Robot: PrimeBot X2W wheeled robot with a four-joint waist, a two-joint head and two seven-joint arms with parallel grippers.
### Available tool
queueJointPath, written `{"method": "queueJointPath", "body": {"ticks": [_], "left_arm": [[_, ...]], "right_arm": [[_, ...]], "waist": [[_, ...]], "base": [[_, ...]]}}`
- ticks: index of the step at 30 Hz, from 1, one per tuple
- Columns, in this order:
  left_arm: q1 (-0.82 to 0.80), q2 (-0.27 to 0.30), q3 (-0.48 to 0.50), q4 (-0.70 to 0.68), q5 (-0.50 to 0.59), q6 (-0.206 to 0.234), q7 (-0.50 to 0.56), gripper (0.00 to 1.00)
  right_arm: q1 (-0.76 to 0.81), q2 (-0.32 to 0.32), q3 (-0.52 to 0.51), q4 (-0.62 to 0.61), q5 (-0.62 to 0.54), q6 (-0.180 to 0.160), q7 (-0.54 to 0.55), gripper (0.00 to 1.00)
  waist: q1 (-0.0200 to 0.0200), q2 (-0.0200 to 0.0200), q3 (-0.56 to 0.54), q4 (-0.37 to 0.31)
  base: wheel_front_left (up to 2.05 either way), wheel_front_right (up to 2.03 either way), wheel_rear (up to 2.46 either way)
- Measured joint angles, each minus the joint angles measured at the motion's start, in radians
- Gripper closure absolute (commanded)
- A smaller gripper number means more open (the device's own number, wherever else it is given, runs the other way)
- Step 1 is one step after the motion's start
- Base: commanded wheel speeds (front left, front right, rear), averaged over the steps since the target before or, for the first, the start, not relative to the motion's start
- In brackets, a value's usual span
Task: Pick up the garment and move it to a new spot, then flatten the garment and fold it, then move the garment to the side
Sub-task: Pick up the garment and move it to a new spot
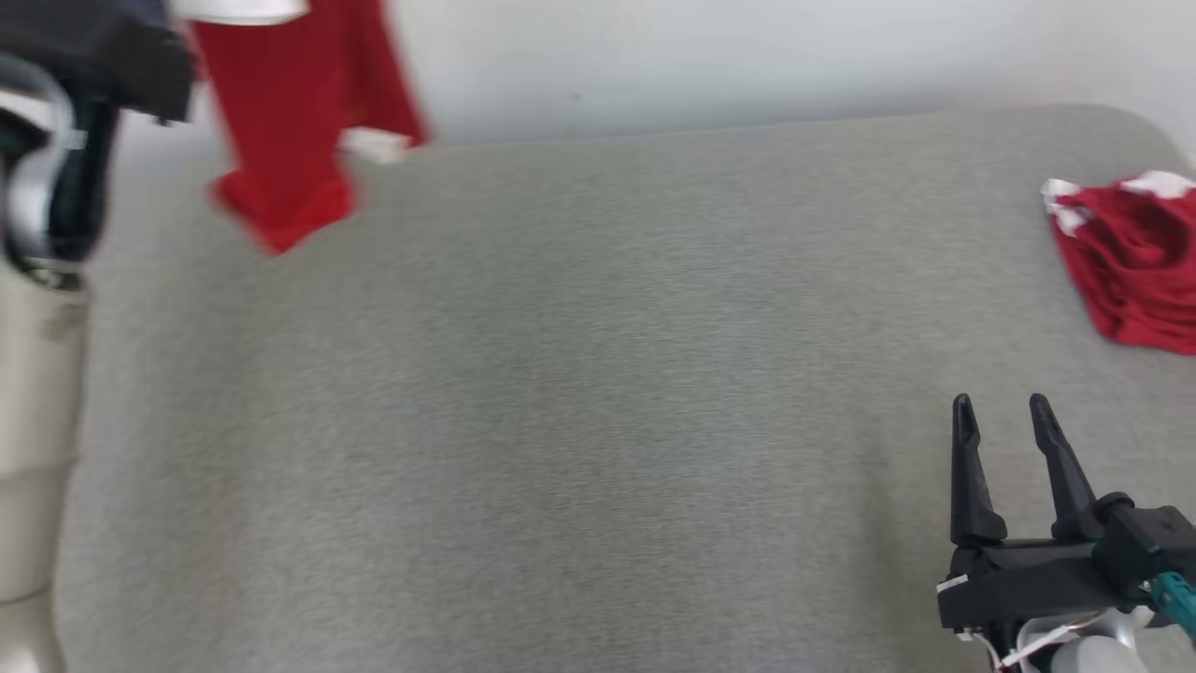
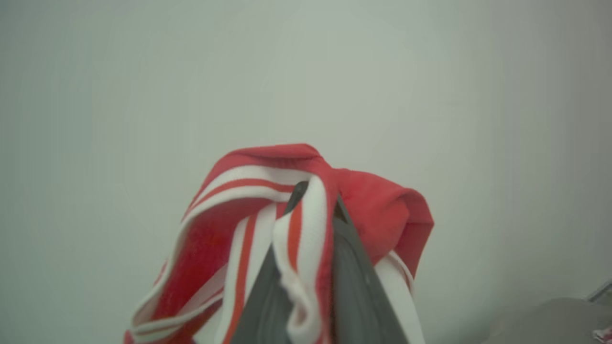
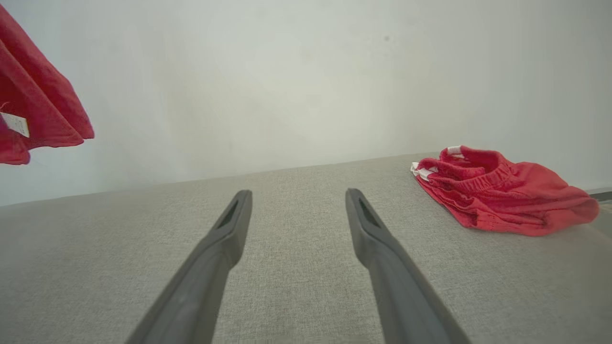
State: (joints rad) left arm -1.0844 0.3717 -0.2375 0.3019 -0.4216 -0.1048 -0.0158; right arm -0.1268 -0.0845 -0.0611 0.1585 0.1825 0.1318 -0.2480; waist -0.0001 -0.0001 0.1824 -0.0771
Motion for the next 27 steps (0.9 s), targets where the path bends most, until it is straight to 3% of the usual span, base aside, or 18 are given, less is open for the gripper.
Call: {"method": "queueJointPath", "body": {"ticks": [6, 17, 22, 27], "left_arm": [[0.006, -0.073, -0.075, -0.101, -0.005, 0.011, 0.08, 1.0], [-0.015, -0.237, -0.196, -0.073, -0.019, 0.007, 0.079, 1.0], [-0.006, -0.27, -0.223, -0.041, -0.038, 0.006, 0.046, 1.0], [0.097, -0.267, -0.211, -0.033, -0.065, 0.028, 0.006, 1.0]], "right_arm": [[-0.033, 0.02, 0.019, 0.041, 0.017, 0.0, -0.01, 0.0], [-0.051, 0.031, 0.023, 0.054, 0.042, 0.0, -0.014, 0.0], [-0.048, 0.032, 0.009, 0.053, 0.041, 0.0, -0.014, 0.0], [-0.039, 0.033, 0.01, 0.054, 0.036, 0.0, -0.014, 0.0]], "waist": [[0.0, 0.0, -0.013, -0.1], [0.0001, 0.0, -0.021, -0.248], [0.0001, 0.0, -0.028, -0.26], [0.0001, 0.0001, -0.04, -0.231]], "base": [[0.0, 0.0, 0.0], [0.0, 0.0, 0.0], [0.0, 0.0, 0.0], [0.0, 0.0, 0.0]]}}
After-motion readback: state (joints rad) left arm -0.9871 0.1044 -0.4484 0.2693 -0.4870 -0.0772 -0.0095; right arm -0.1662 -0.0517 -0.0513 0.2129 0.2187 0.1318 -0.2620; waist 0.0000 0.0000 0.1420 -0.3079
